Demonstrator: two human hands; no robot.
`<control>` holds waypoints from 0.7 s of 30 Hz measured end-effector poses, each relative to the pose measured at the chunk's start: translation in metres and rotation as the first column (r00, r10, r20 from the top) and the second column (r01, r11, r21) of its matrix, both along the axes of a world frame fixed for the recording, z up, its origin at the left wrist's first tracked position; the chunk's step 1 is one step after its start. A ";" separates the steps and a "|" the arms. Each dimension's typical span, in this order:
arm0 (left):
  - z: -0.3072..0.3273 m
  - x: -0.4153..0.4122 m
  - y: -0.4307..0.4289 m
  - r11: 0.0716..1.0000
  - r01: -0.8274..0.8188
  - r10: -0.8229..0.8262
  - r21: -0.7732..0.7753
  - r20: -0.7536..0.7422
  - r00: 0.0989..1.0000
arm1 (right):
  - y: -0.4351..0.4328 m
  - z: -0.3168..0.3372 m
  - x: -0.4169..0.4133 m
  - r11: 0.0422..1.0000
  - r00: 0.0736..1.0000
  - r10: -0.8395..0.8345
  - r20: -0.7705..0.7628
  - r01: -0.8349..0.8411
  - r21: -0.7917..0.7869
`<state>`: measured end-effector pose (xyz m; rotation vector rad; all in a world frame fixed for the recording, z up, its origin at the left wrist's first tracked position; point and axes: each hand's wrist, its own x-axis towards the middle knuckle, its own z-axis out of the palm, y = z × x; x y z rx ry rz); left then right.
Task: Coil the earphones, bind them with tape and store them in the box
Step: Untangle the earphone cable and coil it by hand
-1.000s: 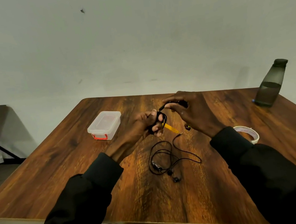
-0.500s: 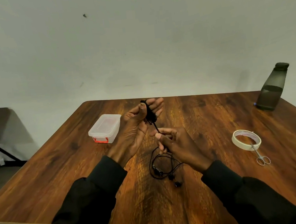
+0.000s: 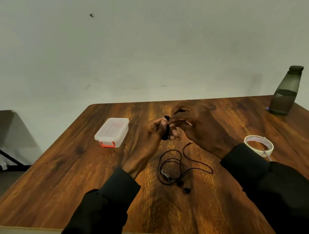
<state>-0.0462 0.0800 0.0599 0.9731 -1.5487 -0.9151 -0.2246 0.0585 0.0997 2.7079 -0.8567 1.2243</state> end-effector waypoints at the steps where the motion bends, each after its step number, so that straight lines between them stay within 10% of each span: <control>1: 0.002 0.001 0.000 0.998 0.050 -0.049 0.039 -0.046 0.998 | 0.000 0.001 -0.001 1.000 0.999 0.022 0.032 -0.023 0.006; 11: 0.007 0.021 -0.002 0.765 0.584 -0.463 0.270 -0.400 0.791 | -0.007 0.009 -0.014 0.902 0.978 0.076 0.193 -0.150 0.406; 21: 0.008 0.024 0.002 0.734 0.595 -0.454 0.328 -0.415 0.789 | -0.006 0.013 -0.018 0.740 0.963 0.210 0.170 -0.270 0.617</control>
